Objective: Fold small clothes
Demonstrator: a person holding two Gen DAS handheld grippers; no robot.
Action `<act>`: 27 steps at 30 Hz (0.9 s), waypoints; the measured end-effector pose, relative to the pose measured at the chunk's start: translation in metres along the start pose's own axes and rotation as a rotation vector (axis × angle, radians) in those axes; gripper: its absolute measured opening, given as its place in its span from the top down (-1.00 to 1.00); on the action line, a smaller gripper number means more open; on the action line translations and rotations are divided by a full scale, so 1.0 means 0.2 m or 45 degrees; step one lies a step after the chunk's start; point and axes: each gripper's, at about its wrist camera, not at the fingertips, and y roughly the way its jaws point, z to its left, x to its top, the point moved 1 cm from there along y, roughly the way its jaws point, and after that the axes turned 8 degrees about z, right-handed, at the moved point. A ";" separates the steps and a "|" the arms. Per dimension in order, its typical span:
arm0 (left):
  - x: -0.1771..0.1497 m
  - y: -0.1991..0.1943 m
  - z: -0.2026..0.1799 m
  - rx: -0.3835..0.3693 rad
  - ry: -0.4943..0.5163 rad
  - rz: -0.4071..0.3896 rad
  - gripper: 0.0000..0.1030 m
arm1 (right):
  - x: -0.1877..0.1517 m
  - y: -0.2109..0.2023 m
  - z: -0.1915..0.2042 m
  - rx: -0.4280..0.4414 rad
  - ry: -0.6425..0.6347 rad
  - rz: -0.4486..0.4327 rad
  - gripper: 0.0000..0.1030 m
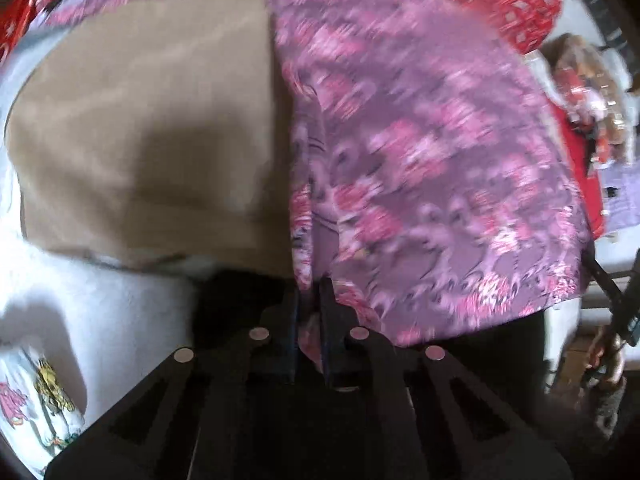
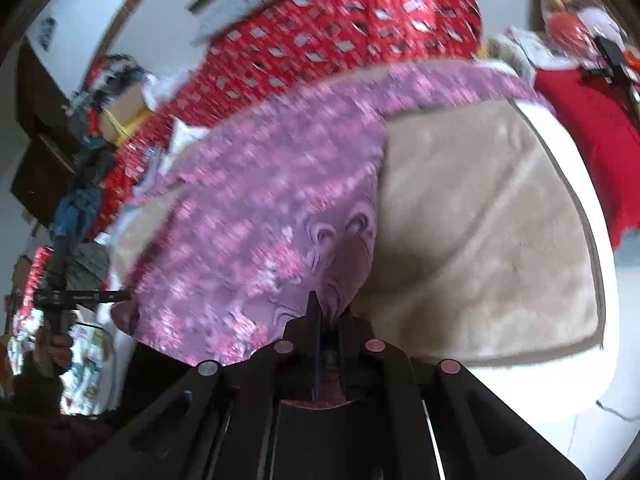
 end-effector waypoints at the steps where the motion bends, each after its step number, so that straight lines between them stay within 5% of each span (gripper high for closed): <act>1: -0.01 0.03 0.03 0.022 -0.019 0.022 0.86 | -0.04 0.07 -0.03 -0.004 0.035 0.046 0.89; 4: -0.04 0.04 0.13 0.061 -0.081 0.023 0.86 | -0.10 0.20 -0.09 -0.047 0.079 0.135 0.88; 7: -0.03 -0.11 0.16 0.073 -0.083 -0.117 0.82 | -0.05 0.16 -0.07 -0.107 0.066 0.129 0.73; 12: 0.23 -0.23 -0.03 0.030 0.005 -0.301 -0.15 | 0.22 0.02 0.04 -0.135 -0.012 -0.079 0.72; 15: 0.36 -0.13 -0.17 0.071 0.063 -0.315 -0.15 | 0.35 0.15 0.08 -0.161 -0.059 -0.095 0.71; 19: 0.48 0.10 -0.29 0.191 0.097 -0.183 -0.15 | 0.36 0.48 0.01 -0.262 -0.073 0.156 0.76; 23: 0.54 0.09 -0.36 0.205 0.167 -0.167 -0.15 | 0.52 0.30 -0.13 -0.077 0.060 0.012 0.77; 25: 0.59 0.03 -0.38 0.178 0.188 -0.192 -0.15 | 0.65 0.17 -0.33 -0.065 0.214 -0.114 0.55; 27: 0.66 -0.02 -0.41 0.124 0.191 -0.204 -0.18 | 0.76 0.05 -0.60 -0.103 0.427 -0.243 -0.01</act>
